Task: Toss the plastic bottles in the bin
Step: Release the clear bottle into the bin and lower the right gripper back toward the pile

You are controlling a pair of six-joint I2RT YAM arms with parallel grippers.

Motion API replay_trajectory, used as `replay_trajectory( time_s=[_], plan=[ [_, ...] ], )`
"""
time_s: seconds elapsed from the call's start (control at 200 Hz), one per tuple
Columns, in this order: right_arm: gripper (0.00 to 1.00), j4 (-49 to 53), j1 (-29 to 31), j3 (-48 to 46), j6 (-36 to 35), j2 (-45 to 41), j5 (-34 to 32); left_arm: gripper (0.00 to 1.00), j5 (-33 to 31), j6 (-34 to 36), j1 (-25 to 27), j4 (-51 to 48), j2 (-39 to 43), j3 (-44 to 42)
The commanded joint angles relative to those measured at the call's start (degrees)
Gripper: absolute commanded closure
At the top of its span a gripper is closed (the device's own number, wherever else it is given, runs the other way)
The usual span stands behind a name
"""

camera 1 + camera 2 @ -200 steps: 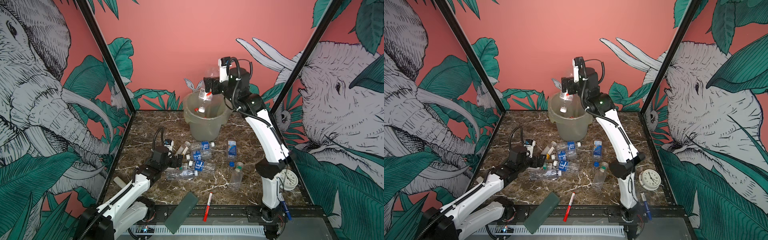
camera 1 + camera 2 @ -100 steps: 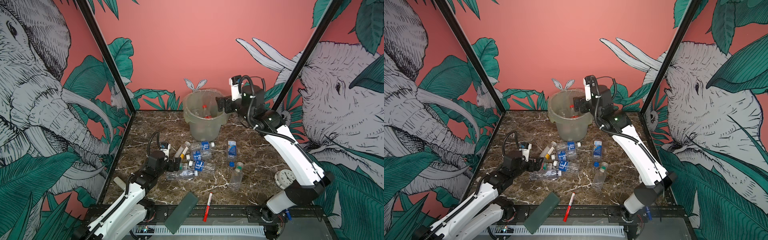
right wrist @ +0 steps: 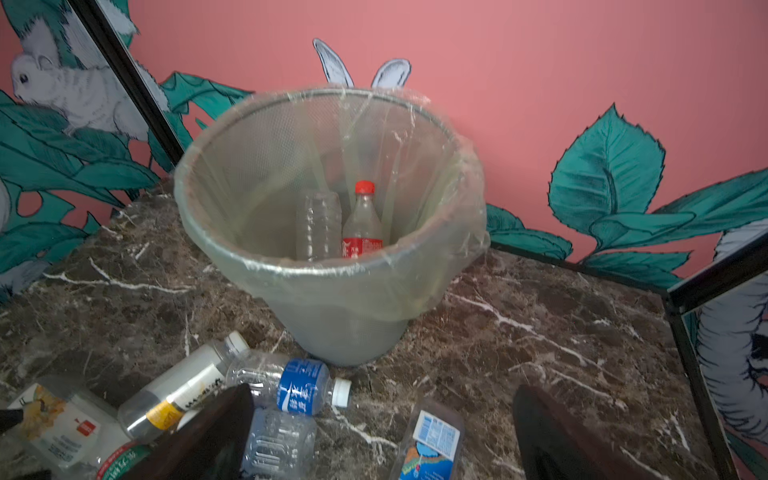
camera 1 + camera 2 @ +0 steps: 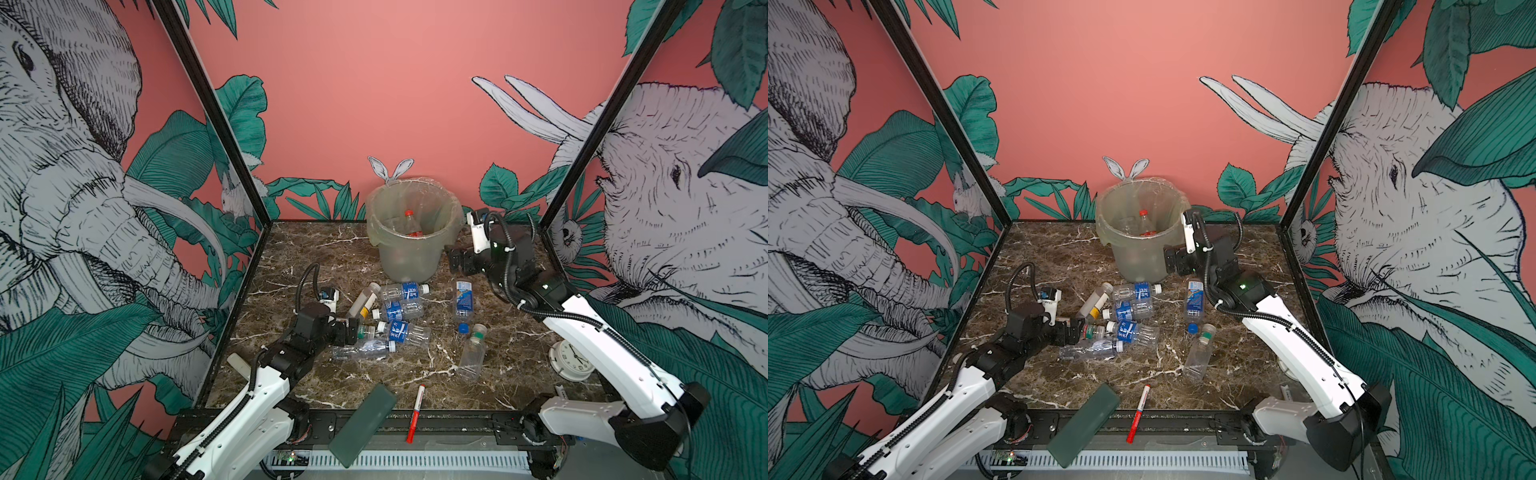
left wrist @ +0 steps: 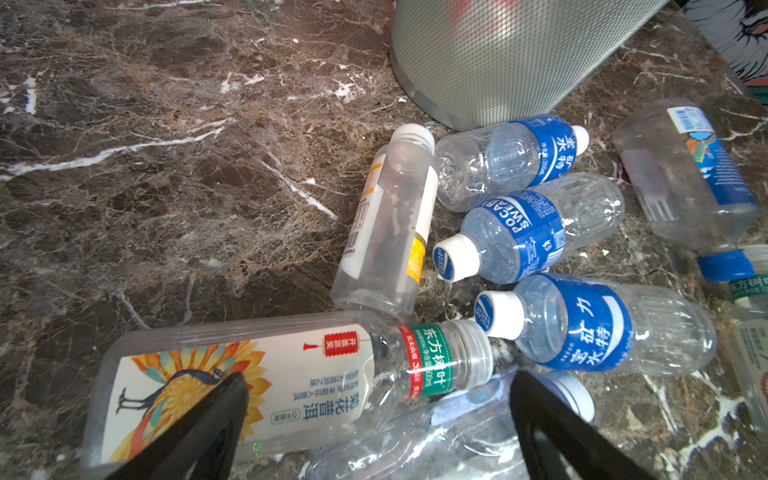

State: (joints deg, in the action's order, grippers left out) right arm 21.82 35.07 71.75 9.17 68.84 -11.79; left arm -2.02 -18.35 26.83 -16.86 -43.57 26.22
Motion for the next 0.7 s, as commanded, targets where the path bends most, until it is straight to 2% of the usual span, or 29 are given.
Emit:
replay_trajectory(
  time_s=[0.0,0.255,0.435,0.695],
  plan=[
    [0.01,-1.36,-0.09,-4.06,1.49,-3.67,-0.18,0.01,0.16,-0.85,-0.35,-1.84,0.77,1.33],
    [0.01,2.15,-0.09,-11.60,3.32,-8.22,1.85,0.03,2.02,-0.94,-0.29,-1.52,0.00,0.86],
    [0.01,4.66,-0.09,-15.53,6.61,-9.66,0.65,0.05,3.05,-0.22,-0.29,-0.21,-0.55,0.58],
    [0.01,6.35,-0.09,-17.78,10.93,-6.91,-2.57,0.05,5.42,1.22,0.19,4.27,-3.51,0.18]
  ],
)
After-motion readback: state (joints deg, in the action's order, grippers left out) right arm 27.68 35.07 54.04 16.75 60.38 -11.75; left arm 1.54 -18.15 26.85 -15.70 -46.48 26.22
